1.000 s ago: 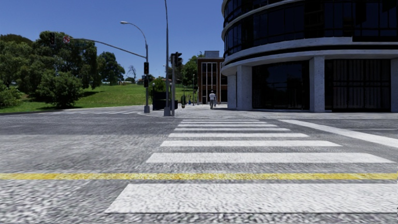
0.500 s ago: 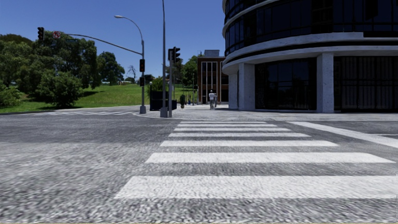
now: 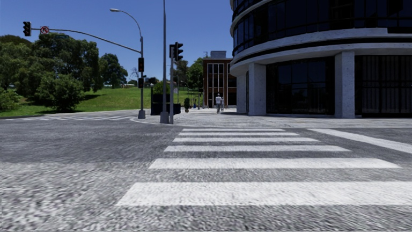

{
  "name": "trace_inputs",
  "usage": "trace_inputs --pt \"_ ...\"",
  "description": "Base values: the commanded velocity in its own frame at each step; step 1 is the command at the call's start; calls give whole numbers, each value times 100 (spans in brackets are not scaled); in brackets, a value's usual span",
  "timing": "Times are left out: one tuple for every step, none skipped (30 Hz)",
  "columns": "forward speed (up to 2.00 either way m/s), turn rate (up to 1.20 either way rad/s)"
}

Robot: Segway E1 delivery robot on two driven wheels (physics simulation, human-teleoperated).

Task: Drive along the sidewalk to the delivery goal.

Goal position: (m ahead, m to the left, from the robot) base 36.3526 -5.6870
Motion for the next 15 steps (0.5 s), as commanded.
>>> trace_inputs --pt "200 0" --pt "200 0" --pt "200 0" --pt "200 0" --pt "200 0" --pt "200 0" --pt "200 0" --pt "200 0" --pt "200 0" --pt "200 0" --pt "200 0" --pt "200 0" --pt "200 0" --pt "200 0" --pt "200 0"
